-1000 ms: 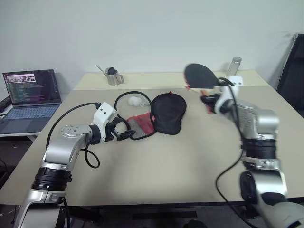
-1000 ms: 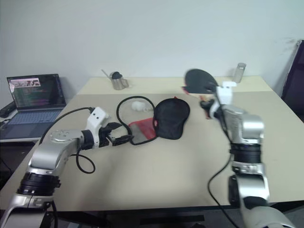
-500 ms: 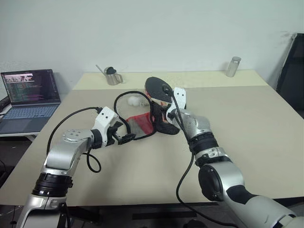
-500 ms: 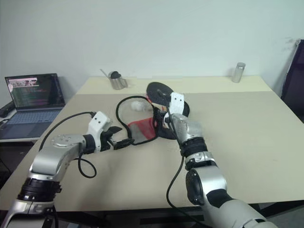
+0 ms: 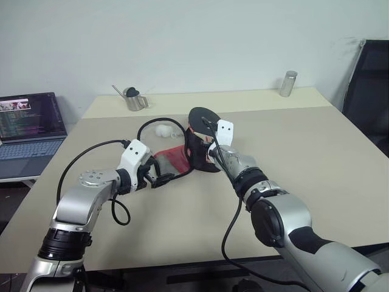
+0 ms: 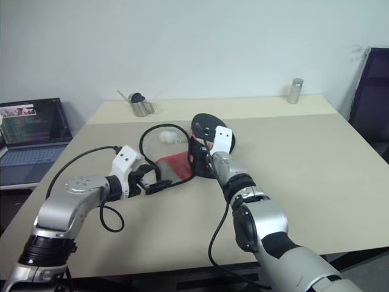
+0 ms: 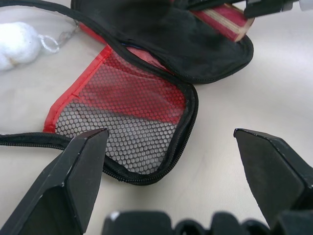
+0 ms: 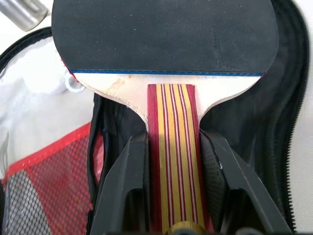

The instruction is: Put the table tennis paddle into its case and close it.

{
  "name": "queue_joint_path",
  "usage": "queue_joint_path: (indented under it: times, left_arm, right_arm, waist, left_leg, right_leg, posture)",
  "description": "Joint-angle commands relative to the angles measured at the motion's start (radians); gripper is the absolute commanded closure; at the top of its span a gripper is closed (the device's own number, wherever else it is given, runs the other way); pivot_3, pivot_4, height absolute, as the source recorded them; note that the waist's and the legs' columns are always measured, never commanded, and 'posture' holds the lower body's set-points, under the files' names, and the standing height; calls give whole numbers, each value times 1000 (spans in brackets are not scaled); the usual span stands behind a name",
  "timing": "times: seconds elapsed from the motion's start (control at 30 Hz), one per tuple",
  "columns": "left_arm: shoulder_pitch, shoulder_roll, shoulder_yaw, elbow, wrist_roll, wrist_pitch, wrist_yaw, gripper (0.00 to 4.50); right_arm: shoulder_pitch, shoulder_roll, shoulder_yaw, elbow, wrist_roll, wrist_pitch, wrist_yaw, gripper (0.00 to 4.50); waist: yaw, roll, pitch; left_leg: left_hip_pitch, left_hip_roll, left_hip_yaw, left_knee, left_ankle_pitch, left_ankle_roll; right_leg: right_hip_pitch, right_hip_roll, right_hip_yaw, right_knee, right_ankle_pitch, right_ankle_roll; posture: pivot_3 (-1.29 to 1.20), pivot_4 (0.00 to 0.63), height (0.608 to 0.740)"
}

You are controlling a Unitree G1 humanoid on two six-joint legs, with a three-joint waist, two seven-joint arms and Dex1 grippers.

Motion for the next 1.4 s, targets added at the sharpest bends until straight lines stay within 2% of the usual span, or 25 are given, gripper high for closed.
queue_joint_path:
  times: [0.03, 0.77, 1.1, 1.4]
  left_arm:
    - [-1, 16, 36, -47, -10, 7, 11, 0]
    - [2, 17, 40, -72, -8, 27, 27, 0]
    - [-5, 21, 41, -70, -8, 25, 27, 0]
    - [-61, -11, 40, 6, 8, 2, 60, 0]
  right_arm:
    - [-45, 11, 8, 0, -13, -37, -6, 3446]
    - [-22, 28, -10, 68, -13, -61, 4, 3446]
    - [-34, 24, -28, 64, 2, -67, 27, 136]
    - [-67, -20, -22, 6, 4, -25, 70, 37]
  waist:
    - [0, 0, 0]
    - [0, 0, 0]
    - [0, 0, 0]
    - [1, 0, 0]
  left_leg:
    - [0, 0, 0, 0, 0, 0]
    - [0, 0, 0, 0, 0, 0]
    - [0, 0, 0, 0, 0, 0]
    - [0, 0, 0, 0, 0, 0]
  right_leg:
    - [0, 0, 0, 0, 0, 0]
    - [0, 0, 0, 0, 0, 0]
    - [0, 0, 0, 0, 0, 0]
    - [0, 0, 0, 1, 0, 0]
  posture:
    - [0, 150, 740]
    - [0, 150, 740]
    - [0, 150, 740]
    - [0, 150, 740]
